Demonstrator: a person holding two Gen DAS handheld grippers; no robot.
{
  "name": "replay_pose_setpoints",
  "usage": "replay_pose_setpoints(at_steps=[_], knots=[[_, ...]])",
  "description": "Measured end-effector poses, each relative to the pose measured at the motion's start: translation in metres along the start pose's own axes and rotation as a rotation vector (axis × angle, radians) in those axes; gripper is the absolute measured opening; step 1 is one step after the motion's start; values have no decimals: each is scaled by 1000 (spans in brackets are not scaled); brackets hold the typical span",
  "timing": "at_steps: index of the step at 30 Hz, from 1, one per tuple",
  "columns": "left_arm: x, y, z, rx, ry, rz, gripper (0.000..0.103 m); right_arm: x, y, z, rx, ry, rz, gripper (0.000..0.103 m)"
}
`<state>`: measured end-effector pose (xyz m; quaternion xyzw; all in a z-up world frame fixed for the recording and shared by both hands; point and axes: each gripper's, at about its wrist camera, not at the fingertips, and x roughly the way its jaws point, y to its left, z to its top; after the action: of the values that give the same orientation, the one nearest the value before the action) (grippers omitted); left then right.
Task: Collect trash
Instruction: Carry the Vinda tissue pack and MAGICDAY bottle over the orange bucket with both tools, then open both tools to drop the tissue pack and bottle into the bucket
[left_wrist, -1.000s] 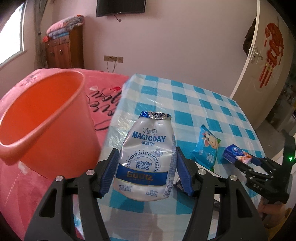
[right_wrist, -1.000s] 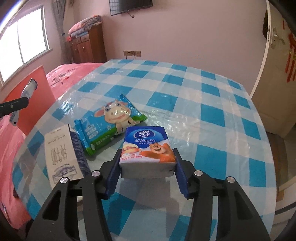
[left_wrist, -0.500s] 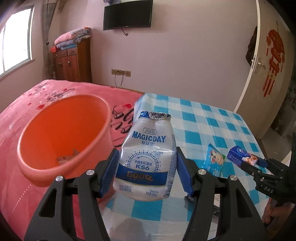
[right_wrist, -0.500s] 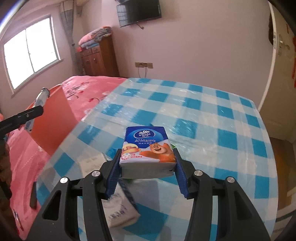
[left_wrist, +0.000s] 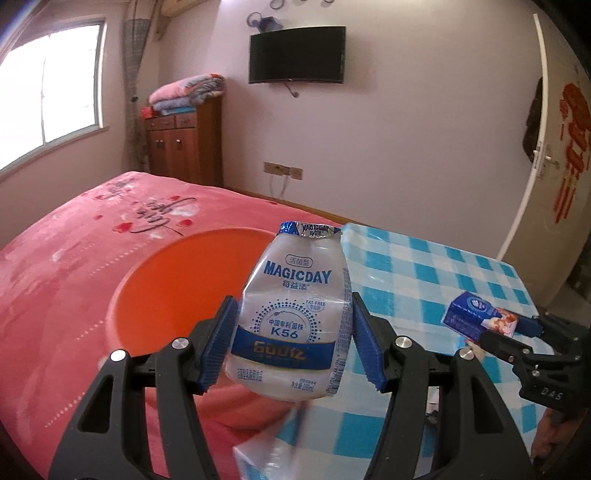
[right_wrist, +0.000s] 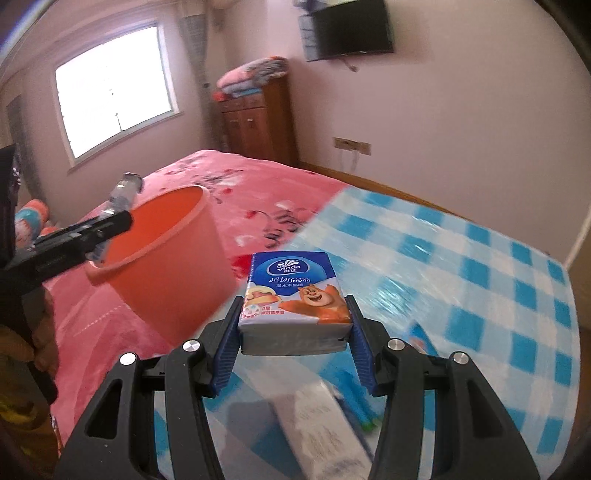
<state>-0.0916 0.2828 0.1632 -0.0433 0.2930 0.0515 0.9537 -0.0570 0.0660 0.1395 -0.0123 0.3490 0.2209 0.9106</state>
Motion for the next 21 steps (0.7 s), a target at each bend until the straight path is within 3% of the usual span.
replay_pose_setpoints(at_steps=[11,21], knots=[[17,39,3,-44,18,84,62,31,73,55,-135,-30,118,54],[39,63,-2,-75,59,123,62,63,108,73,-190,-8,168,54]])
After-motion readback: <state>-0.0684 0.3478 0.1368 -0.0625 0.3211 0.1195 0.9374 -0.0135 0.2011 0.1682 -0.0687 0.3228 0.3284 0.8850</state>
